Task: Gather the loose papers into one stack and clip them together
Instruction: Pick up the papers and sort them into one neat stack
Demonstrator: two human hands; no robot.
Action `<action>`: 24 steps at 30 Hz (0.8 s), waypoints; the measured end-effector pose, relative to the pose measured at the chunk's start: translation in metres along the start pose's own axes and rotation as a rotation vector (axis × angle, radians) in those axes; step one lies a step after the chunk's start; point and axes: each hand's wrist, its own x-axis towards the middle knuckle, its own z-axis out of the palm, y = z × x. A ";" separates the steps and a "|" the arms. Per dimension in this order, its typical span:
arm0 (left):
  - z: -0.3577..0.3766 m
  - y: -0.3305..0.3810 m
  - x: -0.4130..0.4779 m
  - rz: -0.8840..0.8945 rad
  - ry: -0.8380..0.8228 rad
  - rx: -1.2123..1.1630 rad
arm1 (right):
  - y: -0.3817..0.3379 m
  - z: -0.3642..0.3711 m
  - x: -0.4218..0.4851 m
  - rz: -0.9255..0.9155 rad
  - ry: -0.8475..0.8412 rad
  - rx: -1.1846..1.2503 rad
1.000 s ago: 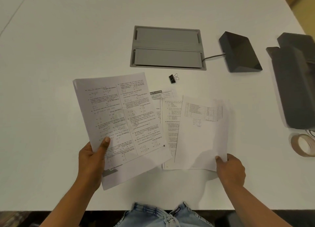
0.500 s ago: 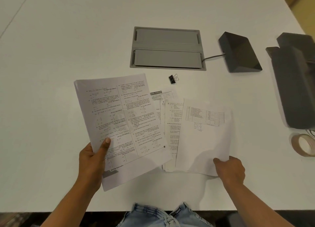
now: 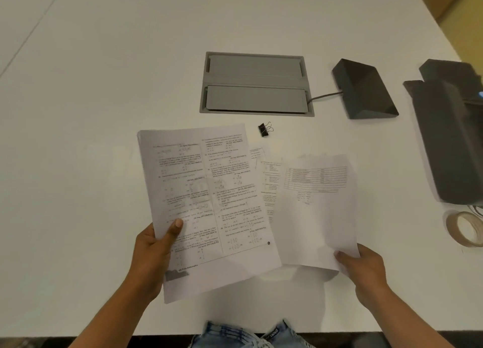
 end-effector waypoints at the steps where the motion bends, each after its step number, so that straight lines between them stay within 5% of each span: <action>1: 0.004 0.000 0.000 0.000 -0.020 0.006 | 0.001 0.002 0.000 0.023 -0.023 0.029; 5: 0.023 0.001 -0.002 -0.017 -0.085 -0.006 | -0.002 0.014 -0.004 0.112 -0.148 0.124; 13: 0.050 0.008 -0.006 -0.061 -0.144 -0.029 | -0.006 0.033 -0.010 0.013 -0.208 0.046; 24: 0.060 0.028 -0.013 0.054 -0.128 0.043 | -0.045 0.041 -0.054 -0.102 -0.455 0.278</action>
